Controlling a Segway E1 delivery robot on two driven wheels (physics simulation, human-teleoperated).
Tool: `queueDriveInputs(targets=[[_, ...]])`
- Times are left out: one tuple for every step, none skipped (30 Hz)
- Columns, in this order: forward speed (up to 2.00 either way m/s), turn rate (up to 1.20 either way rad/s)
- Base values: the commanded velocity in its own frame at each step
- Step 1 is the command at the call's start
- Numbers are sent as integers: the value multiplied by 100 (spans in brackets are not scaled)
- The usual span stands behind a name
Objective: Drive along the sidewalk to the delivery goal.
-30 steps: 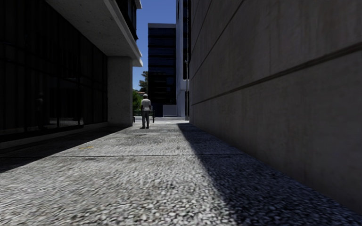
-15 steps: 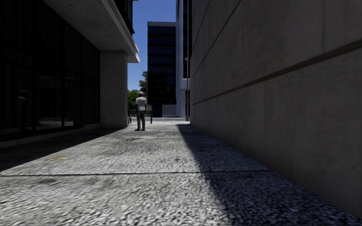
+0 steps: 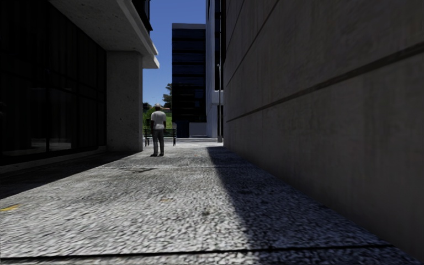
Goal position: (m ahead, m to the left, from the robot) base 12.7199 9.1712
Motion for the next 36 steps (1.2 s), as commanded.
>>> queueDriveInputs(targets=[[200, 0], [200, 0], [200, 0], [200, 0], [200, 0], [200, 0], [200, 0], [200, 0], [200, 0], [200, 0], [200, 0], [200, 0], [200, 0], [200, 0], [200, 0], [200, 0], [200, 0], [200, 0], [200, 0], [200, 0], [200, 0], [200, 0], [200, 0], [200, 0], [200, 0], [200, 0], [200, 0], [200, 0], [200, 0], [200, 0], [200, 0], [200, 0], [200, 0], [200, 0], [200, 0], [200, 0]])
